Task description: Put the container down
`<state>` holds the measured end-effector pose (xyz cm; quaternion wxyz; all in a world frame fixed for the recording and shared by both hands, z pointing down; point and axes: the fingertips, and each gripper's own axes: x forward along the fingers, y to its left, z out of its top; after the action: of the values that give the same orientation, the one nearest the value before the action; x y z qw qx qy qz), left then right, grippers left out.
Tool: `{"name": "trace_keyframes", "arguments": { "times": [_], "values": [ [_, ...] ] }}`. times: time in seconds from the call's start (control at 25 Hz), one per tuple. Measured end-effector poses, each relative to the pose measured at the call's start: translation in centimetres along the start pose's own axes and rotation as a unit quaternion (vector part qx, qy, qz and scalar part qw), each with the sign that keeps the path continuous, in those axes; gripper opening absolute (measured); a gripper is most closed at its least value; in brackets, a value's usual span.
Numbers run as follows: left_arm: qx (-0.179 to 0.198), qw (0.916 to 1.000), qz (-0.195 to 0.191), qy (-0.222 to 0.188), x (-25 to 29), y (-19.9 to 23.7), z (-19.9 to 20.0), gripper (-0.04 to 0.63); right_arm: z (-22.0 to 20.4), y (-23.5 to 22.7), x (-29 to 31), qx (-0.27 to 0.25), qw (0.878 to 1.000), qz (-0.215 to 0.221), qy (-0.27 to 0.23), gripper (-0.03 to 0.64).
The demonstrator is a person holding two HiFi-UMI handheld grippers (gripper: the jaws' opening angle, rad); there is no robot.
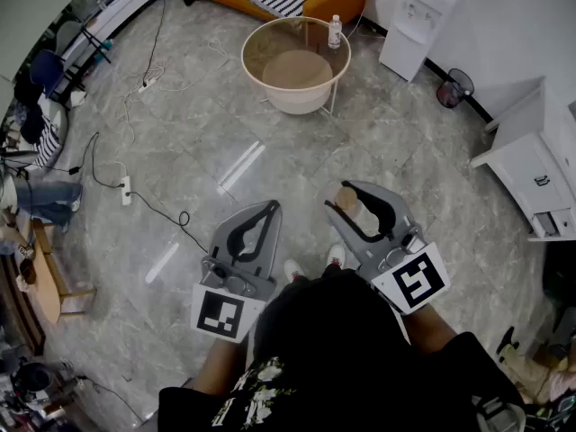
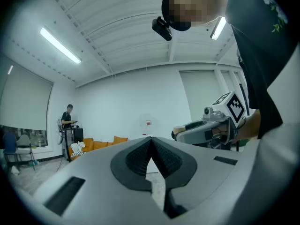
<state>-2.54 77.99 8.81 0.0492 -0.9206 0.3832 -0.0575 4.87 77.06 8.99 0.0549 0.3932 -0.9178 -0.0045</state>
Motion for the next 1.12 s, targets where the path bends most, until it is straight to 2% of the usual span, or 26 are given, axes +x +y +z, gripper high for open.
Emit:
{"name": "trace_keyframes", "arguments": {
  "times": [0.12,0.28,0.44,0.84,1.0,1.12],
  "values": [
    [0.000,1.0000,-0.003,0.006,0.1,-0.2,-0.1,0.009,-0.2,0.2,-0.2,-0.011,1.000,-0.006,0.006,0.133],
    [-0.007,1.0000,0.000,0.003,0.9,-0.3,0.0,0.009,-0.3,-0.6,-0.4,0.010,1.000,-0.004,0.000,0.135],
    [-0.004,0.9999,0.009,-0.005,1.3,-0.8,0.1,0.009,-0.8,-1.2,-0.9,-0.005,1.000,-0.003,0.006,0.137],
    [-0.036,0.9976,0.059,0.005,4.3,-2.3,-1.4,0.008,-2.5,-4.7,-2.6,-0.015,0.999,0.044,0.009,0.137],
    [-0.013,0.9979,0.059,0.026,5.0,-1.5,-2.1,0.009,-2.4,-5.3,-1.8,-0.020,0.999,0.046,0.005,0.137],
    [-0.004,0.9987,0.046,0.022,5.8,-0.6,-2.0,0.009,-2.9,-5.7,-0.8,-0.014,0.999,0.047,0.013,0.137]
  ]
}}
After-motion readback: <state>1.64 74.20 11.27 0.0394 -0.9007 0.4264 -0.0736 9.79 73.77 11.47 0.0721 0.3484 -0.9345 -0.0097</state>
